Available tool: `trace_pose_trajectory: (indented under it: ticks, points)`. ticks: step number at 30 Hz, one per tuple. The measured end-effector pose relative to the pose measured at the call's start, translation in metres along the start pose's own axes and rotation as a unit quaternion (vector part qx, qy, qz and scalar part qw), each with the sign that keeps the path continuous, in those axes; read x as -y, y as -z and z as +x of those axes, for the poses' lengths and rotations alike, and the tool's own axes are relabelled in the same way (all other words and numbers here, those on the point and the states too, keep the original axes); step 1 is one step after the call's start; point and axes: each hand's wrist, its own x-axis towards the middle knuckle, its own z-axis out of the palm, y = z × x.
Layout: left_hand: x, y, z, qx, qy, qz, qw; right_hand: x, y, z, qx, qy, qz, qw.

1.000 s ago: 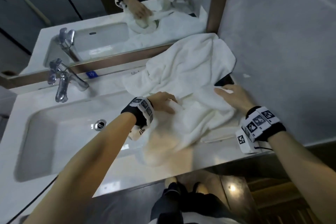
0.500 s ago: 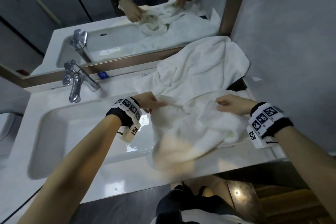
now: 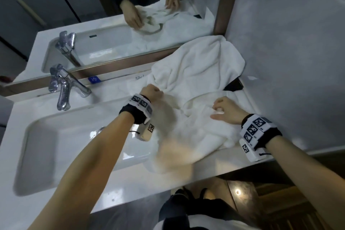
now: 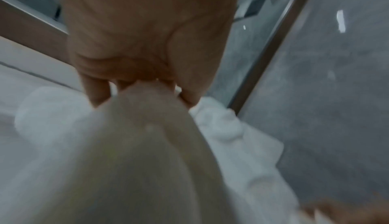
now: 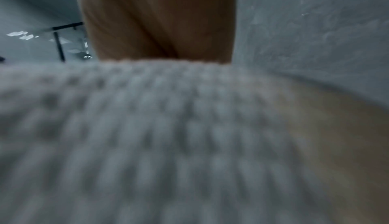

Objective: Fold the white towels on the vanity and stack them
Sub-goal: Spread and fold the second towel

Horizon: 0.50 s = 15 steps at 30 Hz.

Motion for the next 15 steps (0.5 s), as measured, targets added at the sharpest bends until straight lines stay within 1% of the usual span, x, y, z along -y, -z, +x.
trace_pose_trajectory:
  ticks: [2, 4, 5, 7, 9, 10, 12, 13, 15]
  points:
    - [-0.004, 0.024, 0.000, -0.065, -0.035, -0.090, 0.993, -0.007, 0.004, -0.002, -0.001, -0.034, 0.016, 0.999]
    - [-0.007, 0.047, 0.000, -0.136, -0.055, -0.173, 0.974, -0.011, 0.012, -0.005, 0.024, -0.043, 0.015, 0.999]
    - [-0.007, 0.056, 0.001, -0.174, -0.055, -0.201, 0.963, -0.012, 0.017, -0.006, 0.041, -0.037, 0.011, 0.998]
    - [-0.004, 0.063, 0.002, -0.232, -0.049, -0.206, 0.949, -0.012, 0.029, -0.009, 0.072, -0.024, 0.016, 0.997]
    - [0.002, 0.056, 0.002, -0.241, -0.032, -0.176, 0.954, -0.012, 0.041, -0.011, 0.092, -0.017, 0.012, 0.996]
    - [0.007, 0.048, 0.003, -0.226, -0.019, -0.164, 0.960, -0.012, 0.046, -0.011, 0.102, -0.015, 0.003, 0.995]
    - [0.017, 0.030, 0.001, -0.173, 0.000, -0.139, 0.975, -0.012, 0.049, -0.012, 0.113, -0.008, -0.012, 0.994]
    - [0.022, 0.022, 0.000, -0.156, 0.000, -0.121, 0.980, -0.011, 0.050, -0.013, 0.110, 0.000, -0.011, 0.994]
    - [0.026, 0.011, -0.002, -0.173, -0.045, -0.068, 0.982, -0.008, 0.050, -0.012, 0.098, 0.031, -0.002, 0.995]
